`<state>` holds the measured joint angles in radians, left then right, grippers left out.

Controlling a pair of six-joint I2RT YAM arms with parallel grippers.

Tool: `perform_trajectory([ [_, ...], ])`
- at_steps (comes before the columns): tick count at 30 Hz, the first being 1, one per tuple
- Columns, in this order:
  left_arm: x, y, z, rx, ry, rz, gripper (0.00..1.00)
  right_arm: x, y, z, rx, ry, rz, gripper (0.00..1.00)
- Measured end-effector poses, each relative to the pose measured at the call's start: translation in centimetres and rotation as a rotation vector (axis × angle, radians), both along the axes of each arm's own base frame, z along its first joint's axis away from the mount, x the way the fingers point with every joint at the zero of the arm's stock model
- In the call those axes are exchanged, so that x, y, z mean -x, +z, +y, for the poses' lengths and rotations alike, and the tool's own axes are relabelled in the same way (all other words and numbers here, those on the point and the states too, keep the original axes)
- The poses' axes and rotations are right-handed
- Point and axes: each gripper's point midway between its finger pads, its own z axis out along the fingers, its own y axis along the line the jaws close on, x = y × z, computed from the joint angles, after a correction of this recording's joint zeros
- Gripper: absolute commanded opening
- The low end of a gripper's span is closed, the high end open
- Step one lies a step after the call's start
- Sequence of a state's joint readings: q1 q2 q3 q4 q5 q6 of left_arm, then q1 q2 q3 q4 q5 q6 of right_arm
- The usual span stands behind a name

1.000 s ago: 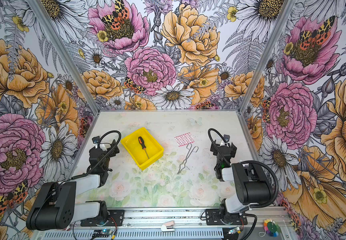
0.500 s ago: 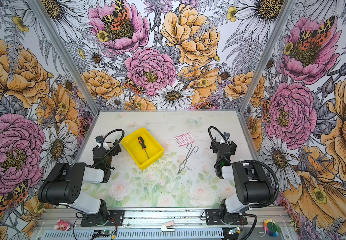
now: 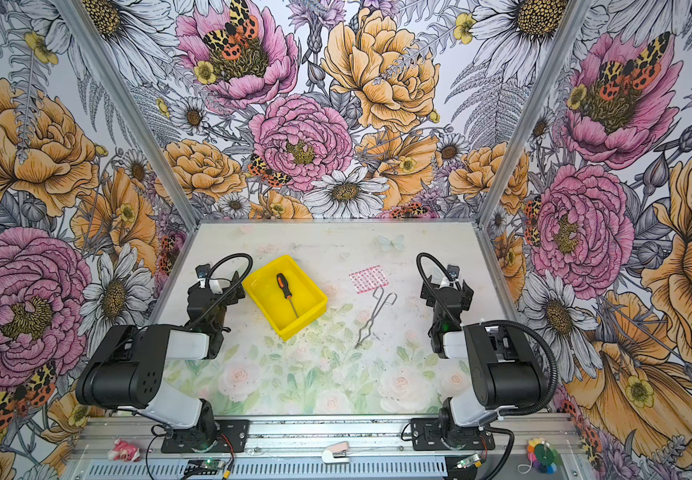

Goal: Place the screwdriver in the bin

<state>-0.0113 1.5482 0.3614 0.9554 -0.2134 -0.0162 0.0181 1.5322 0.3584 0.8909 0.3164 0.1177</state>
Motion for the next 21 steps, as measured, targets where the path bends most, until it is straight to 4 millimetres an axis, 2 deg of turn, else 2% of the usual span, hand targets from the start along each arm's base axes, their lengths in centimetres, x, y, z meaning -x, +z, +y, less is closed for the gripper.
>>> perform_trajectory([
  [14, 0.0, -0.3, -0.2, -0.009, -0.01, 0.015, 0.99, 0.0, 0.0, 0.0, 0.0, 0.0, 0.0, 0.99],
  [21, 0.0, -0.3, -1.2, -0.025, -0.039, 0.017, 0.99, 0.0, 0.0, 0.0, 0.0, 0.0, 0.0, 1.0],
])
